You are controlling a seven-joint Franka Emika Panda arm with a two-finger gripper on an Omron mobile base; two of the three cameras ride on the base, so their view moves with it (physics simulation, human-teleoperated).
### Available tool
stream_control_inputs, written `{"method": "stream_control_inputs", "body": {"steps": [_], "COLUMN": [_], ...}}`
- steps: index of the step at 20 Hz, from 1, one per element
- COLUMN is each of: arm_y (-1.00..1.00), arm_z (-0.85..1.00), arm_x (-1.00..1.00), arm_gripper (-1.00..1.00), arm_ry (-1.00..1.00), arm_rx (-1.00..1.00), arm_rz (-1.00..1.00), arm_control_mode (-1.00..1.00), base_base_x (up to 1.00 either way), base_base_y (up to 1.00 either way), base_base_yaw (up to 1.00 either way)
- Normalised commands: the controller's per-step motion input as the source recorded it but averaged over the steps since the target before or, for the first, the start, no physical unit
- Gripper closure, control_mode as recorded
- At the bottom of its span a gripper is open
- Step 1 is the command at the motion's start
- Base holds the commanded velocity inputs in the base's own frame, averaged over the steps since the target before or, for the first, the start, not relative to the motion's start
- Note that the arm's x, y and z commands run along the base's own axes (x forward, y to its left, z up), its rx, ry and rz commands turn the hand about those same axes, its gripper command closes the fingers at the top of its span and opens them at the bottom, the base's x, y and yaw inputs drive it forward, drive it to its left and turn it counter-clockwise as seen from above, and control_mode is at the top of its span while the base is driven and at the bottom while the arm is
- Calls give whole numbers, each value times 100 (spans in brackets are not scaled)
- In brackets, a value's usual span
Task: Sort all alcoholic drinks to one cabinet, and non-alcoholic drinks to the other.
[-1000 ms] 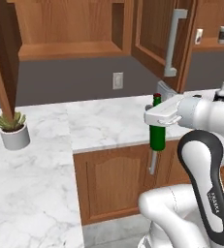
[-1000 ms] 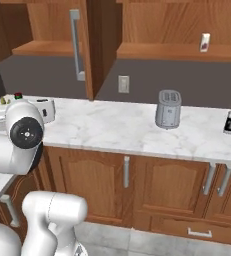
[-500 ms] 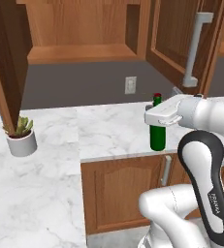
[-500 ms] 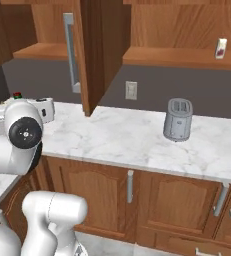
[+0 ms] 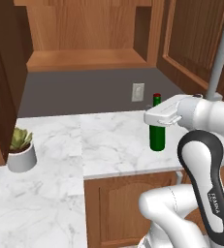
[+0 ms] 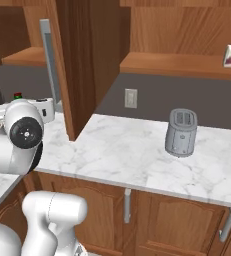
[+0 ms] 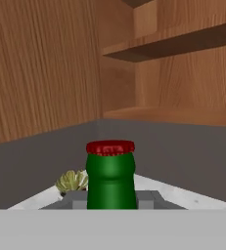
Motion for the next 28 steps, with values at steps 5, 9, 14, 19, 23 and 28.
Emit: {"method": "stream_control_inputs", "body": {"steps": [5,9,14,19,23,28], "arm_y": [0,0,0,0,0,0], "arm_z": [0,0,0,0,0,0], "arm_x": [0,0,0,0,0,0], "arm_gripper": [100,100,100,100,100,100], "arm_ry": [0,0,0,0,0,0], "arm_rx": [0,0,0,0,0,0], "arm_rz": [0,0,0,0,0,0], "arm_control_mode": [100,100,100,100,100,100], "base_base_x": [25,28,34,33,41,61], "base_base_y": [11,33,46,44,42,48], "base_base_yaw": [-5,-20,-22,-22,-20,-16]}}
